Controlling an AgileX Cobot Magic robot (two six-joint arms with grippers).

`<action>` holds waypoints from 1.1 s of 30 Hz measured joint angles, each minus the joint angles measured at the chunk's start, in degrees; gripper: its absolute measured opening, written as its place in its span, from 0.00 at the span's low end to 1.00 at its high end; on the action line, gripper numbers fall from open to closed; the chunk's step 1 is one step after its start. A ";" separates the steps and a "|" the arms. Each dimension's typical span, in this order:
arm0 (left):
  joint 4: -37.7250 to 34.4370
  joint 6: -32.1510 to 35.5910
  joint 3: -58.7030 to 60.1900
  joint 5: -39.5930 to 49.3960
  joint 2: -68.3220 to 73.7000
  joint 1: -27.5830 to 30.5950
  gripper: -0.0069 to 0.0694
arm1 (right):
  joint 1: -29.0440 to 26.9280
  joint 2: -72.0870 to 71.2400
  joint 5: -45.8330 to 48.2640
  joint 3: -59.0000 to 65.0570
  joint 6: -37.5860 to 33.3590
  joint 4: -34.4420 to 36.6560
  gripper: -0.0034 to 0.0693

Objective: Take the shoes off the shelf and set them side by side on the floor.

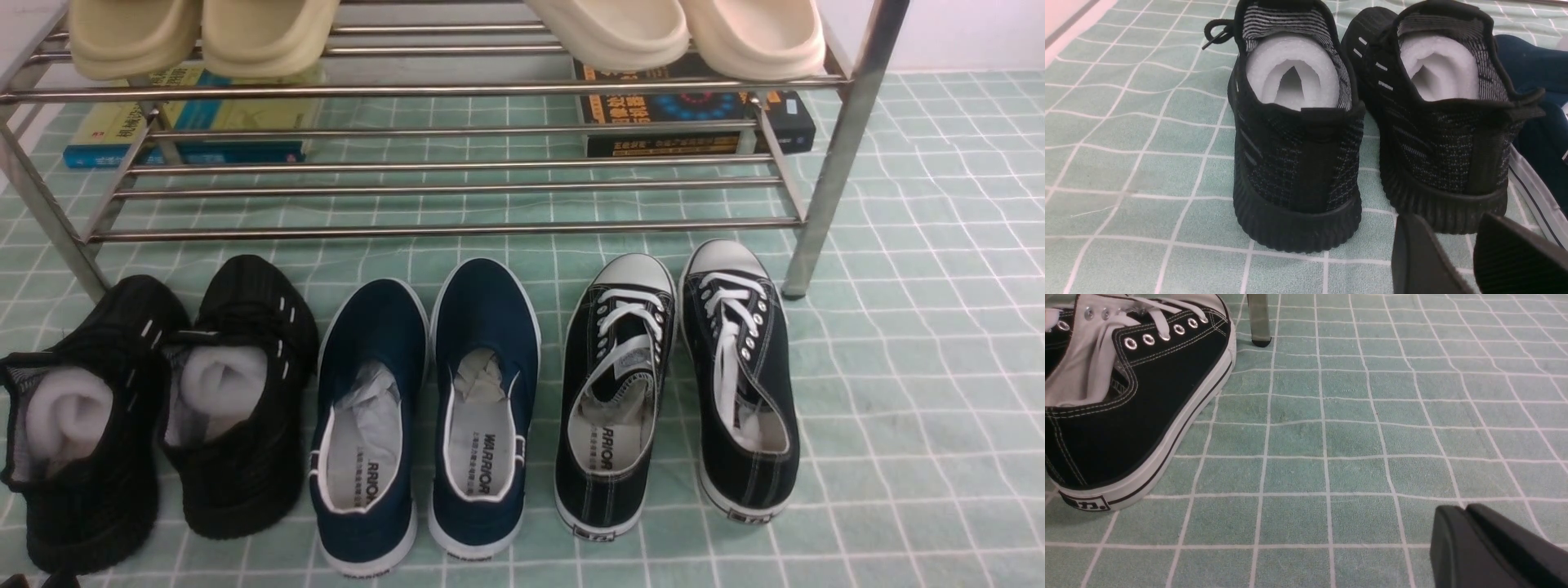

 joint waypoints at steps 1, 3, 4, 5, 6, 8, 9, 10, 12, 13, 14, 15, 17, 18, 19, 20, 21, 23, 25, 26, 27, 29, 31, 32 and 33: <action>0.00 0.00 0.00 0.00 0.00 0.00 0.40 | 0.00 0.00 0.00 0.00 0.00 0.00 0.11; 0.00 0.00 0.00 0.00 0.00 0.00 0.40 | 0.00 0.00 0.00 0.00 0.00 0.00 0.12; 0.00 0.00 0.00 0.00 0.00 0.00 0.40 | 0.00 0.00 0.00 0.00 0.00 0.00 0.12; 0.00 0.00 0.00 0.00 0.00 0.00 0.40 | 0.00 0.00 0.00 0.00 0.00 0.00 0.13; 0.00 0.00 0.00 0.00 0.00 0.00 0.40 | 0.00 0.00 0.00 0.00 0.00 0.00 0.13; 0.00 0.00 0.00 0.00 0.00 0.00 0.40 | 0.00 0.00 0.00 0.00 0.00 0.00 0.13; 0.00 0.00 0.00 0.00 0.00 0.00 0.40 | 0.00 0.00 0.00 0.00 0.00 0.00 0.13; 0.00 0.00 0.00 0.00 0.00 0.00 0.40 | 0.00 0.00 0.00 0.00 0.00 0.00 0.13; 0.00 0.00 0.00 0.00 0.00 0.00 0.40 | 0.00 0.00 0.00 0.00 0.00 0.00 0.14; 0.00 0.00 0.00 0.00 0.00 0.00 0.40 | 0.00 0.00 0.00 0.00 0.00 0.00 0.14; 0.00 0.00 0.00 0.00 0.00 0.00 0.40 | 0.00 0.00 0.00 0.00 0.00 0.00 0.14; 0.00 0.00 0.00 0.00 0.00 0.00 0.40 | 0.00 0.00 0.00 0.00 0.00 0.00 0.14; 0.00 0.00 0.00 0.00 0.00 0.00 0.40 | 0.00 0.00 0.00 0.00 0.00 0.00 0.15; 0.00 0.00 0.00 0.00 0.00 0.00 0.40 | 0.00 0.00 0.00 0.00 0.00 0.00 0.15; 0.00 0.00 0.00 0.00 0.00 0.00 0.40 | 0.00 0.00 0.00 0.00 0.00 0.00 0.15; 0.00 0.00 0.00 0.00 0.00 0.00 0.40 | 0.00 0.00 0.00 0.00 0.00 0.00 0.15; 0.00 0.00 0.00 0.00 0.00 0.00 0.40 | 0.00 0.00 0.00 0.00 0.00 0.00 0.15; 0.00 0.00 0.00 0.00 0.00 0.00 0.40 | 0.00 0.00 0.00 0.00 0.00 0.00 0.15; 0.00 0.00 0.00 0.00 0.00 0.00 0.40 | 0.00 0.00 0.00 0.00 0.00 0.00 0.15; 0.00 0.00 0.00 0.00 0.00 0.00 0.40 | 0.00 0.00 0.00 0.00 0.00 0.00 0.15; 0.00 0.00 0.00 0.00 0.00 0.00 0.40 | 0.00 0.00 0.00 0.00 0.00 0.00 0.15; 0.00 0.00 0.00 0.00 0.00 0.00 0.40 | 0.00 0.00 0.00 0.00 0.00 0.00 0.15; 0.00 0.00 0.00 0.00 0.00 0.00 0.40 | 0.00 0.00 0.00 0.00 0.00 0.00 0.15; 0.00 0.00 0.00 0.00 0.00 0.00 0.40 | 0.00 0.00 0.00 0.00 0.00 0.00 0.15; 0.00 0.00 0.00 0.00 0.00 0.00 0.40 | 0.00 0.00 0.00 0.00 0.00 0.00 0.15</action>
